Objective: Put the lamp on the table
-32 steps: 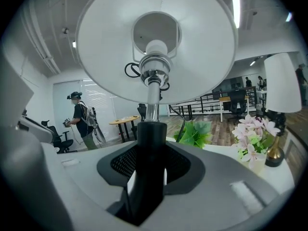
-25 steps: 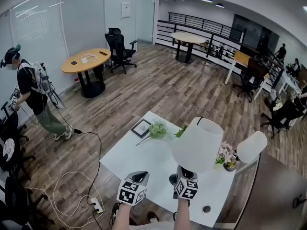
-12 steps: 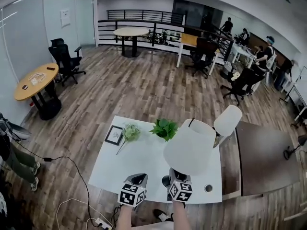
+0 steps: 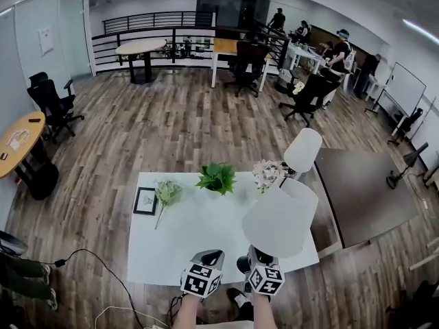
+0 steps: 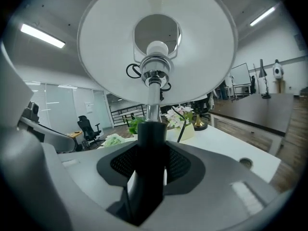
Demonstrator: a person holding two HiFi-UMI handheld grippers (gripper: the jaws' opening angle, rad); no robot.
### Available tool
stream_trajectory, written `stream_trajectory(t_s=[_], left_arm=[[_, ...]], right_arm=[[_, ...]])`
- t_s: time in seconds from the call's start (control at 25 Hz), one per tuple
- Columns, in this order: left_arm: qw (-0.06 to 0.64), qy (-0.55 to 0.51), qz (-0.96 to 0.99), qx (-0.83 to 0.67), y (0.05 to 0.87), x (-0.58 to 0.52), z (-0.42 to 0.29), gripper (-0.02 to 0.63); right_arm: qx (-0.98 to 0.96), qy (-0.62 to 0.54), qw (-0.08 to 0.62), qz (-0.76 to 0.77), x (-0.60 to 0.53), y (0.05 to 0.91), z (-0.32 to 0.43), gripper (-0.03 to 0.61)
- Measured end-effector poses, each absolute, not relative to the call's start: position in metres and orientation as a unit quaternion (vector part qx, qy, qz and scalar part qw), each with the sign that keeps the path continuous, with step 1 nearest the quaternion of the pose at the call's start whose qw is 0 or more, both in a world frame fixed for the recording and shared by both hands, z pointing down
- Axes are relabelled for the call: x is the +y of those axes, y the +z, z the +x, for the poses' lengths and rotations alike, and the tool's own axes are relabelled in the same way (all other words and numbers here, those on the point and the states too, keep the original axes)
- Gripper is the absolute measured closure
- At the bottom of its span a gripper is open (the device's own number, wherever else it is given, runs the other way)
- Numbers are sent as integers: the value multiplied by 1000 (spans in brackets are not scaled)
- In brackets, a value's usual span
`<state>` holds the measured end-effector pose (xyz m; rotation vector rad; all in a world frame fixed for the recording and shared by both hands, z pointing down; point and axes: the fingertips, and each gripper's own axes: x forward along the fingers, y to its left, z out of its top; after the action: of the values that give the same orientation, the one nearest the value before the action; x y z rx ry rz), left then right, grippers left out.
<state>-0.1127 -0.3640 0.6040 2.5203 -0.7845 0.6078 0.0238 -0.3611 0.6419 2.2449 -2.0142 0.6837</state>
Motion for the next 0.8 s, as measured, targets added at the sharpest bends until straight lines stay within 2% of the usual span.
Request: stream_trajectory(t_s=[0.4, 0.8], left_arm=[[206, 257, 926, -186, 653, -351, -92, 614], [172, 278, 934, -144, 671, -361, -76, 614]], right_arm=[[-579, 207, 10, 789, -323, 691, 60, 408], [-563, 184, -2, 806, -374, 724, 81, 408]])
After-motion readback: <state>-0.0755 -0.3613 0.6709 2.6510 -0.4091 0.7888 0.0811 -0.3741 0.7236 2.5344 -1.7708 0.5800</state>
